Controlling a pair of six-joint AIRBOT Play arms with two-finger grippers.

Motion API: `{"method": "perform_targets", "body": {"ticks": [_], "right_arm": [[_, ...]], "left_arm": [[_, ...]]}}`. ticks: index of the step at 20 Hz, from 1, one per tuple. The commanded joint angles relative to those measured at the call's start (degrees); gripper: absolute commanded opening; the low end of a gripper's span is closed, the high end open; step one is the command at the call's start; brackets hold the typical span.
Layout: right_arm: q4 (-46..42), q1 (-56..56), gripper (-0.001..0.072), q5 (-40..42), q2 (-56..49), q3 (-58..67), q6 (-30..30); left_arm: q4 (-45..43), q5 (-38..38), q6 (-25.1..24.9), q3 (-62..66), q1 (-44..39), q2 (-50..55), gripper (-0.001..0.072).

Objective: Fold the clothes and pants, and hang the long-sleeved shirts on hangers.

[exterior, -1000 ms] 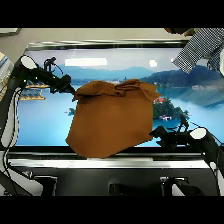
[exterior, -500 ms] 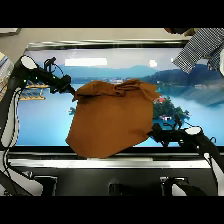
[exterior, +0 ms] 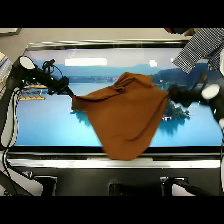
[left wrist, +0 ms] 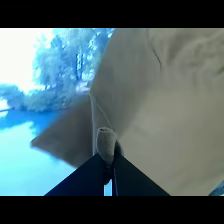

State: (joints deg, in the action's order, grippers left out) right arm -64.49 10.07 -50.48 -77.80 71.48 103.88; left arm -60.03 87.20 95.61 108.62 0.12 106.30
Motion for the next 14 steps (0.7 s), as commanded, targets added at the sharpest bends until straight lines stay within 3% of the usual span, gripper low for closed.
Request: {"method": "perform_targets", "body": {"ticks": [1,4,5,7,8,11,14], "right_arm": [[-7.4,0.0,0.0031,-0.5,-12.4,21.2,9.2],[1.1,0.0,0.0040,-1.8,-19.6,26.8,9.5],[2.6,0.0,0.0125,-3.0,-20.3,26.8,9.5],[2.7,0.5,0.0379,-7.3,-19.7,26.8,7.1],[2.6,1.2,0.0406,-10.2,-18.8,26.8,4.6],[-4.9,4.3,0.0369,-22.6,-13.8,26.8,-5.6],[-19.8,4.8,0.0376,-29.2,-7.0,22.3,-4.8]], "left_arm": [[-0.2,1.1,0.0,-0.2,-0.7,0.0,0.0023],[-0.3,1.5,0.0,-0.3,-2.3,0.3,0.0024],[-0.3,1.5,0.0,-0.3,-2.8,0.3,0.0023],[-0.9,1.5,0.0,-0.3,-3.4,0.3,0.0024],[-1.0,1.5,0.0,-0.3,-3.4,0.3,0.0024],[-1.1,1.5,0.0,-0.3,-3.4,0.3,0.0023],[-1.1,1.5,-0.2,-0.3,-3.4,0.3,0.0024]]}}
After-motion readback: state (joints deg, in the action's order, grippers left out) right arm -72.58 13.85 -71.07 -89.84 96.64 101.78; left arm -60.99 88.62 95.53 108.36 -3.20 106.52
